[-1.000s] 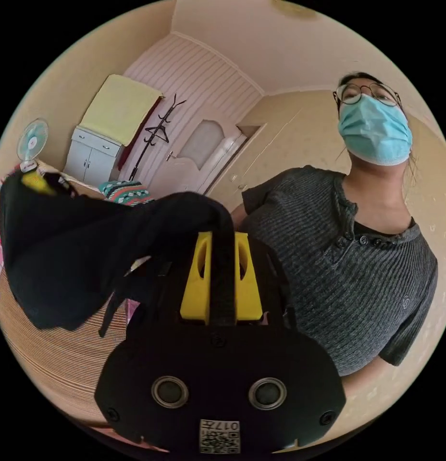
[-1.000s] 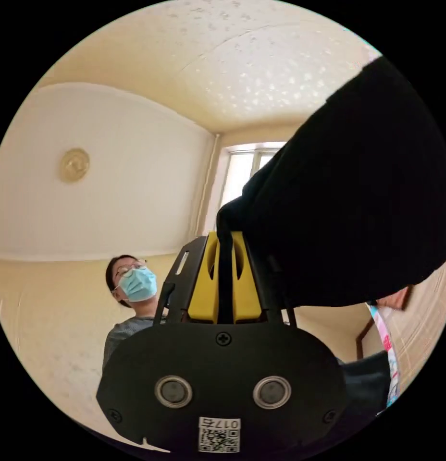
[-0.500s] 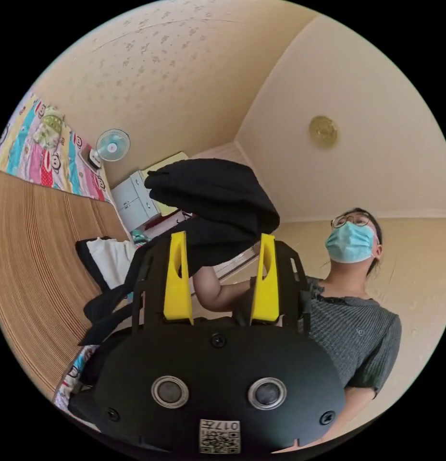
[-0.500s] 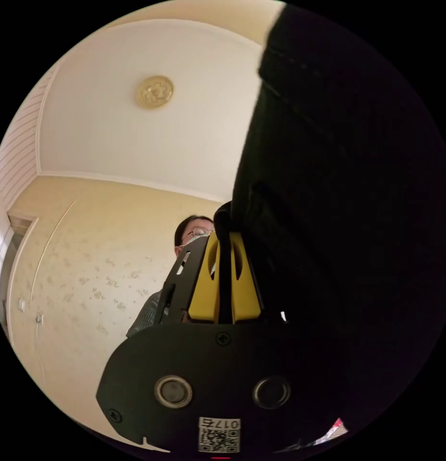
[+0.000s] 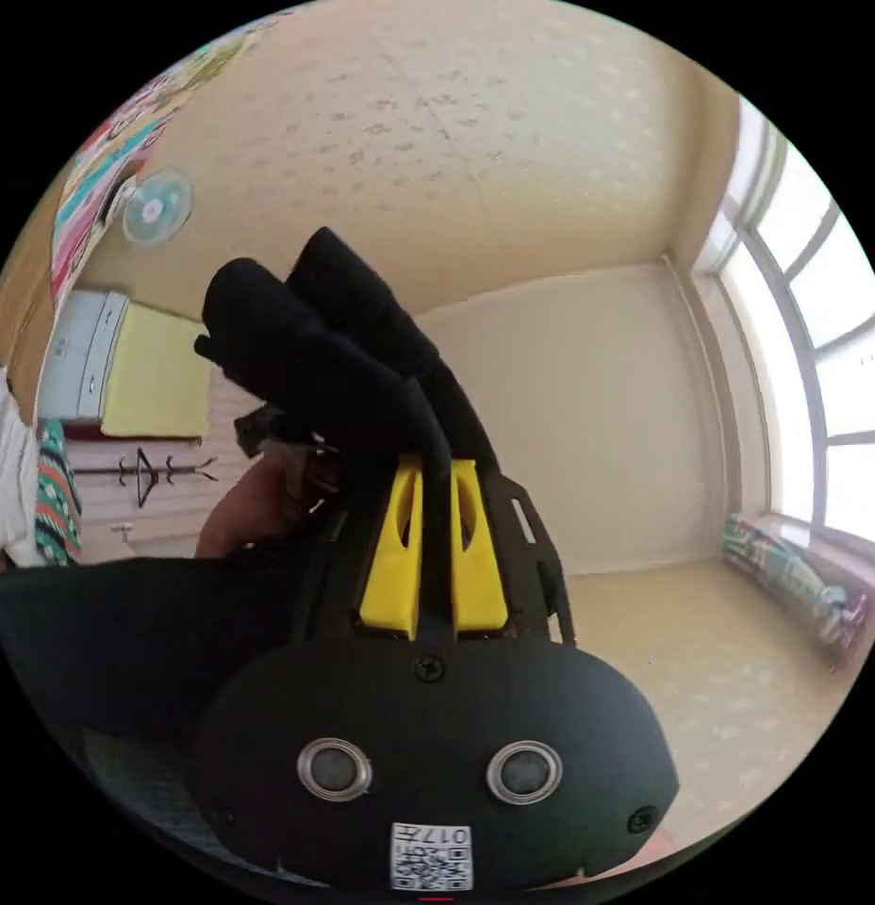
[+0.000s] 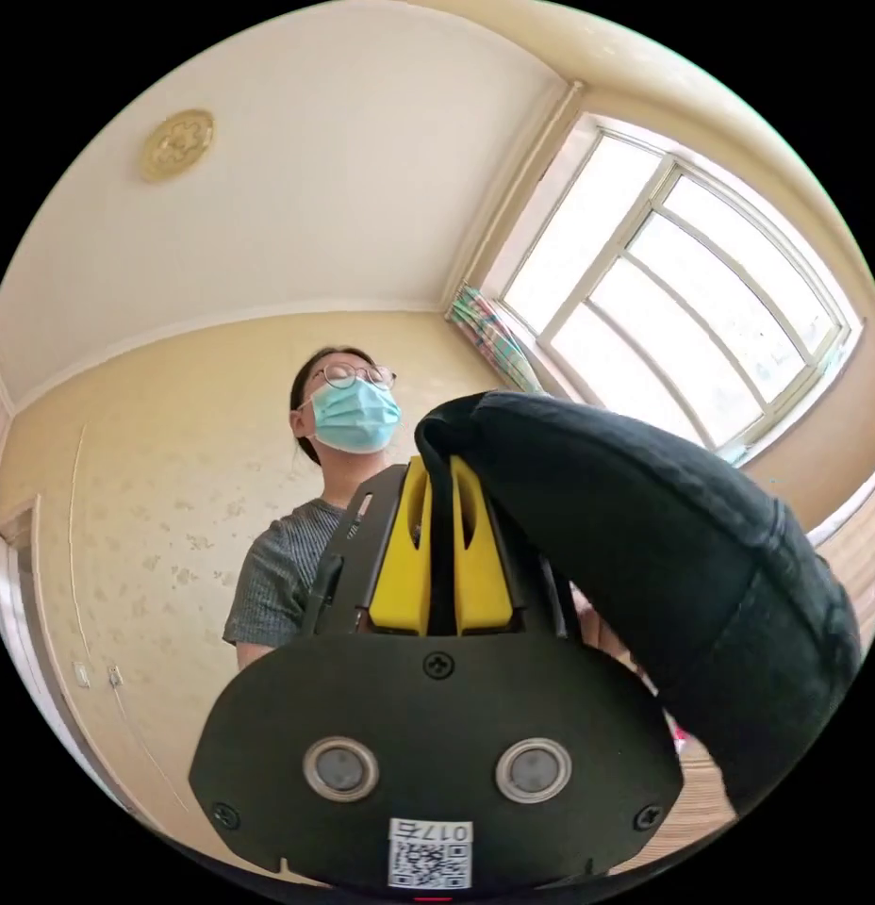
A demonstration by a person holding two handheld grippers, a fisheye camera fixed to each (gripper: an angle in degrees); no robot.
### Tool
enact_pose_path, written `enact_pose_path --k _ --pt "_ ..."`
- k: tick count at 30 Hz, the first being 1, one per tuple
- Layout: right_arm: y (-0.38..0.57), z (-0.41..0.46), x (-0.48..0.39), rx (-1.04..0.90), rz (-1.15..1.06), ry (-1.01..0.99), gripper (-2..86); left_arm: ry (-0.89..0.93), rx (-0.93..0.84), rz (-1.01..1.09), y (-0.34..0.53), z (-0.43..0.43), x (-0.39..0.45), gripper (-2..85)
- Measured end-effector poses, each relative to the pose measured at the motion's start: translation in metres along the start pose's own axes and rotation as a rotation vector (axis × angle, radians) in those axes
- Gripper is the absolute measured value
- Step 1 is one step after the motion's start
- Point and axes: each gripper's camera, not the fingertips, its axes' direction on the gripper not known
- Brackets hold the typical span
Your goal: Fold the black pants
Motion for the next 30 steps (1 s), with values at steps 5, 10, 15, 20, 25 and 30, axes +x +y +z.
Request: enact_pose_path --k 5,10,15,20,25,30 --pt "0.012 -0.018 -0.018 -0.015 0.042 0.398 4.1 -0.198 -0.09 0.392 -0.027 0.016 0.081 4.2" --pt "0.023 -0.028 -0.007 -0.12 0.332 0.951 8.0 -0.701 -0.35 0.714 -0.015 0.086 0.119 3.9" --pt "0.033 -0.022 0.009 -0.029 0.442 1.188 11.4 -0.912 -0.473 0.803 0.003 0.124 0.076 3.9" --pt "0.036 -0.037 -0.025 0.185 0.52 1.414 14.3 -1.043 -0.535 0.775 0.017 0.133 0.018 3.8" --pt "0.018 -0.046 -0.044 0.215 0.397 1.113 18.9 -1.243 -0.682 0.665 0.039 0.141 -0.073 3.9" --pt "0.014 -0.05 0.042 0.038 0.576 0.724 20.8 -1.364 -0.885 0.53 0.067 0.148 -0.183 3.9"
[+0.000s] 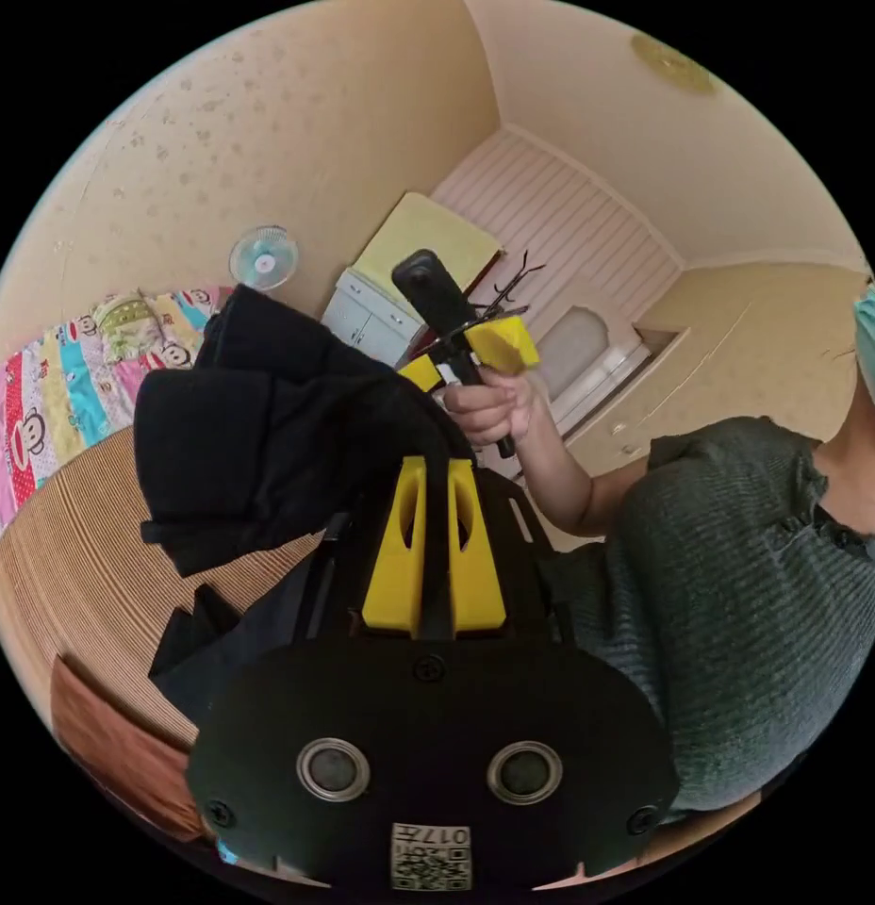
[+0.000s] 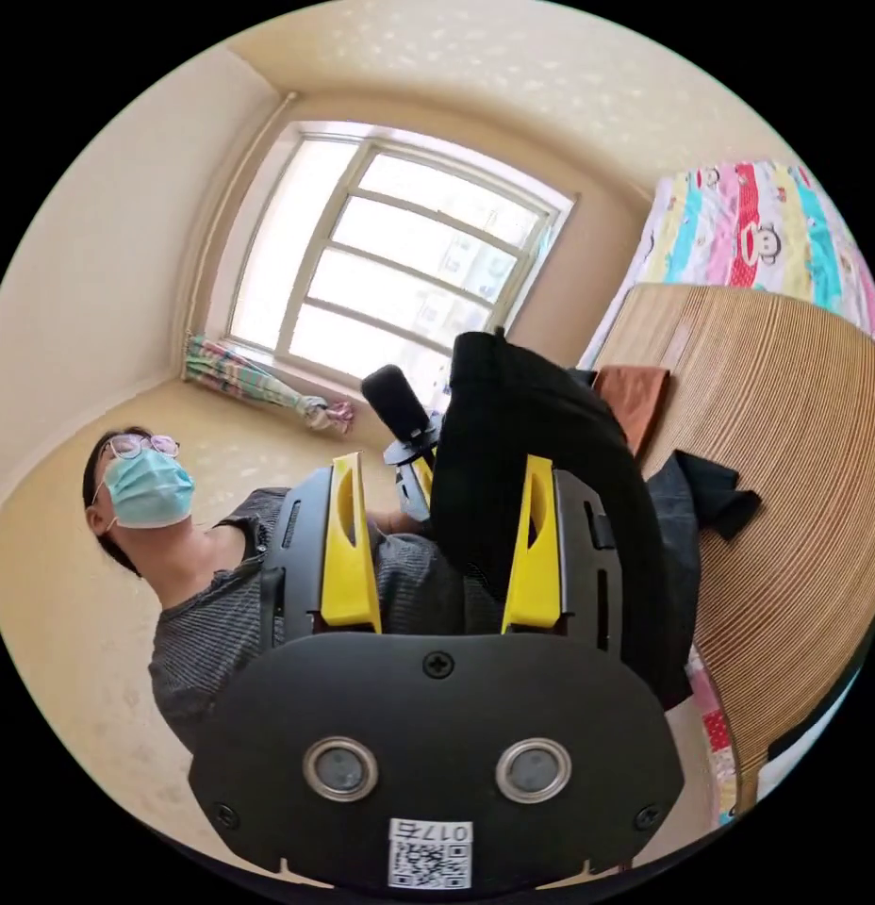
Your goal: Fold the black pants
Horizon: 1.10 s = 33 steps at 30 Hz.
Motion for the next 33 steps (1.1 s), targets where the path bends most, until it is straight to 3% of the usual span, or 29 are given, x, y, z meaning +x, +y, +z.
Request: enact_pose_path --k 4,7,9,16,21,27,30,33 --pt "0.013 0.008 0.065 0.013 0.237 0.074 10.1 0.021 -0.115 -0.16 0.022 0.061 -0.029 3.8" --pt "0.034 0.009 0.102 0.043 0.274 -0.185 8.1 0.008 -0.112 -0.136 0.041 0.077 -0.017 3.8" --pt "0.042 0.006 0.107 0.073 0.267 -0.255 6.9 -0.051 -0.141 -0.089 0.044 0.084 -0.001 3.7" --pt "0.051 -0.051 0.048 0.31 -0.039 -0.464 3.4 -0.087 -0.003 -0.068 0.058 0.056 0.029 4.7" --pt "0.061 -0.1 -0.033 0.396 -0.331 -0.421 2.6 0.032 0.148 -0.151 0.086 0.024 0.027 6.8" --pt "0.073 -0.13 -0.116 0.394 -0.57 -0.406 2.1 -0.008 0.264 -0.249 0.116 0.002 0.027 12.1" --pt "0.077 -0.135 -0.154 0.359 -0.636 -0.338 2.0 -0.085 0.429 -0.304 0.137 -0.024 0.034 8.1" --pt "0.088 -0.145 -0.187 0.386 -0.655 -0.201 2.1 -0.117 0.544 -0.229 0.145 -0.046 0.059 5.8"
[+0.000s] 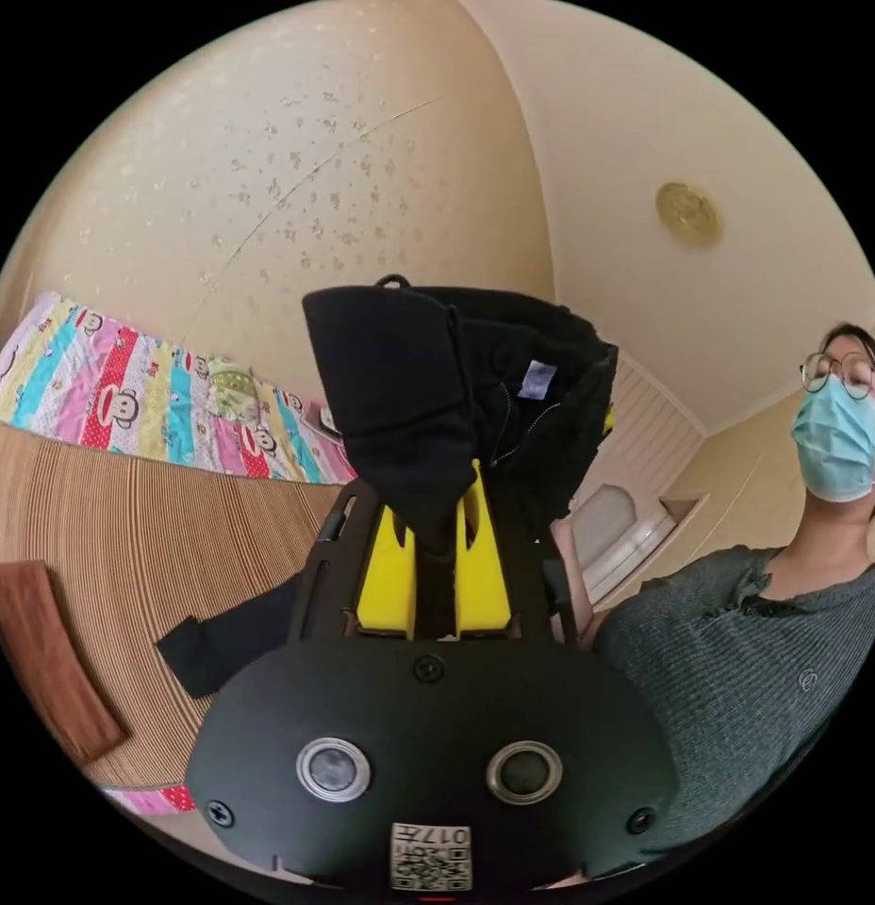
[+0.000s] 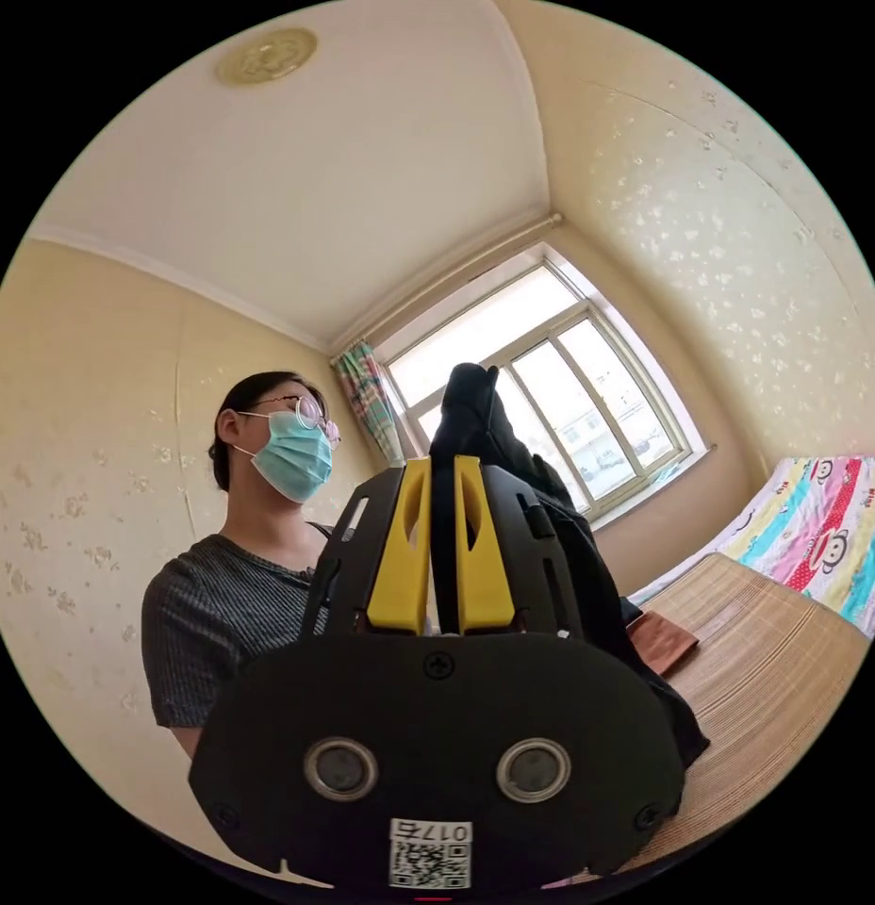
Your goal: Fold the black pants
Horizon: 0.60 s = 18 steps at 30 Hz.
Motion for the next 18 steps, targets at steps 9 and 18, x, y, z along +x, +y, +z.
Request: enact_pose_path --k 9,18 --pt "-0.011 -0.025 -0.104 0.017 -0.126 0.283 2.4 -0.099 0.156 0.489 -0.042 -0.05 0.162 4.3" --pt "-0.064 -0.006 -0.22 0.019 -0.395 0.427 2.3 -0.002 0.184 0.798 -0.124 -0.09 0.298 4.6"
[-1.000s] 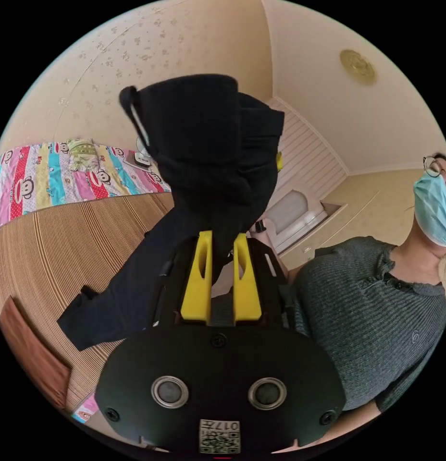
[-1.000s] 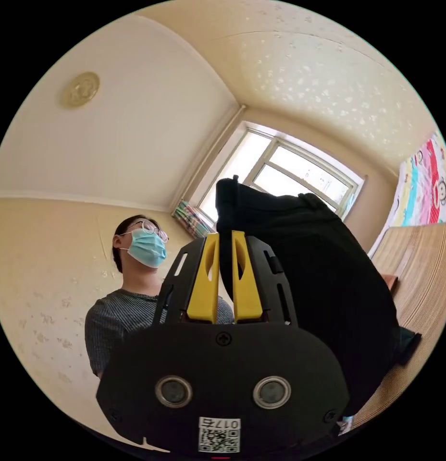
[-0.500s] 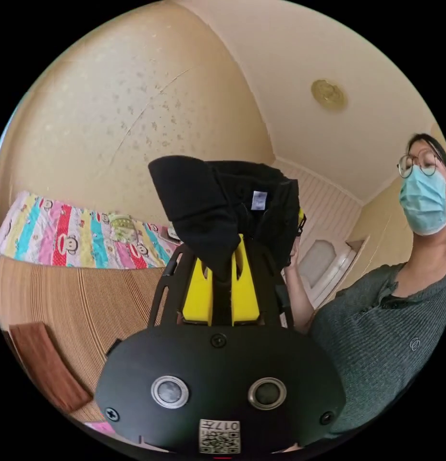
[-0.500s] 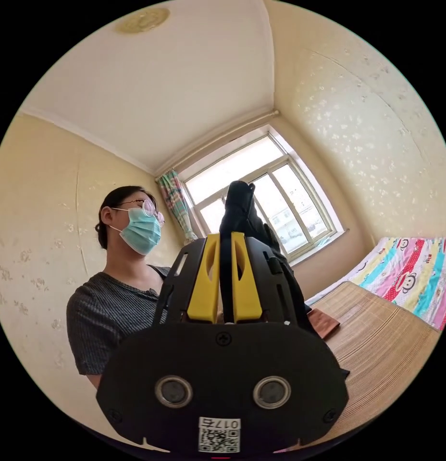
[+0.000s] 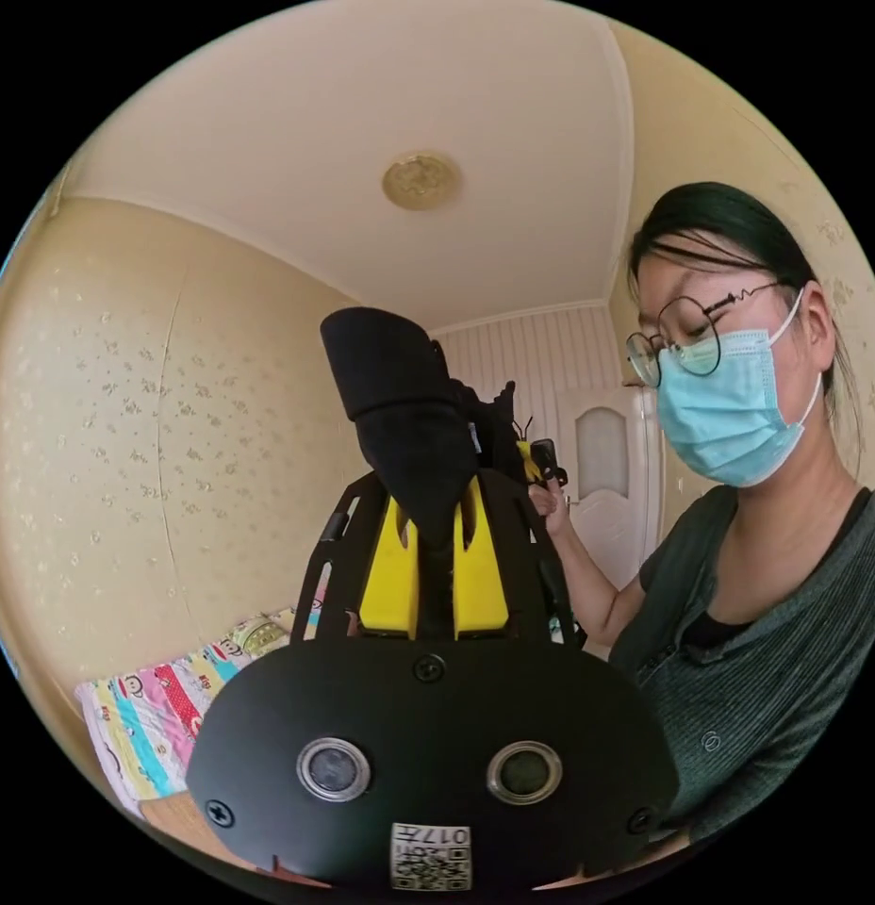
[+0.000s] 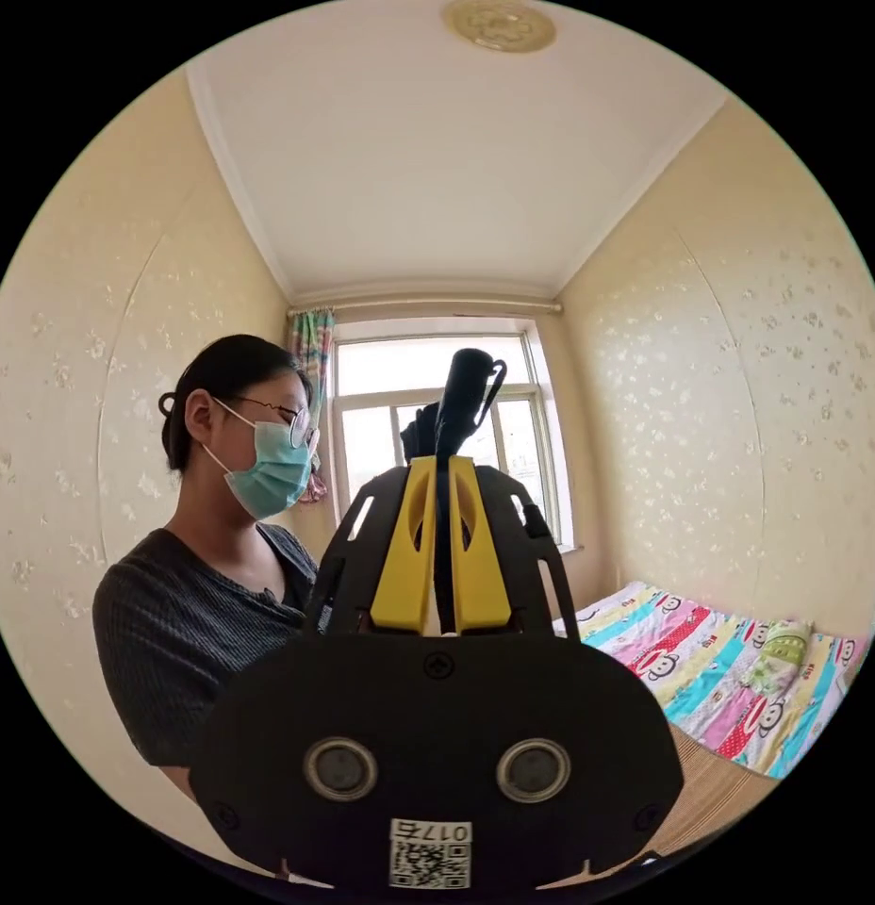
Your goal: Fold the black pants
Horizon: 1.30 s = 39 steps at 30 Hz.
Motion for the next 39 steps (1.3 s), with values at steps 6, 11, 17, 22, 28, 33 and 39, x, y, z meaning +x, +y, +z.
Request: enact_pose_path --k 6,11,17,22,28,33,39 --pt "-0.081 0.021 -0.023 -0.019 -0.031 0.115 2.3 0.025 -0.035 0.035 -0.087 -0.009 -0.013 4.9" --pt "-0.076 0.058 0.01 -0.116 0.058 0.319 2.5 -0.024 -0.089 -0.085 -0.07 0.004 -0.059 5.0" --pt "-0.037 0.118 0.184 -0.299 0.275 0.68 3.4 -0.207 -0.29 -0.28 -0.029 0.116 -0.224 5.5" --pt "-0.048 0.189 0.413 -0.366 0.473 0.934 5.8 -0.443 -0.527 -0.639 0.011 0.239 -0.525 12.0" --pt "0.124 0.214 0.507 -0.724 0.76 1.036 7.3 -0.621 -0.871 -0.96 0.244 0.178 -0.601 10.8" --pt "0.396 0.192 0.498 -1.27 1.006 0.928 7.7 -0.533 -1.352 -1.24 0.504 0.105 -0.526 10.0" --pt "0.629 0.115 0.399 -1.539 1.588 0.776 8.7 -0.34 -1.597 -1.52 0.65 0.043 -0.409 10.0"
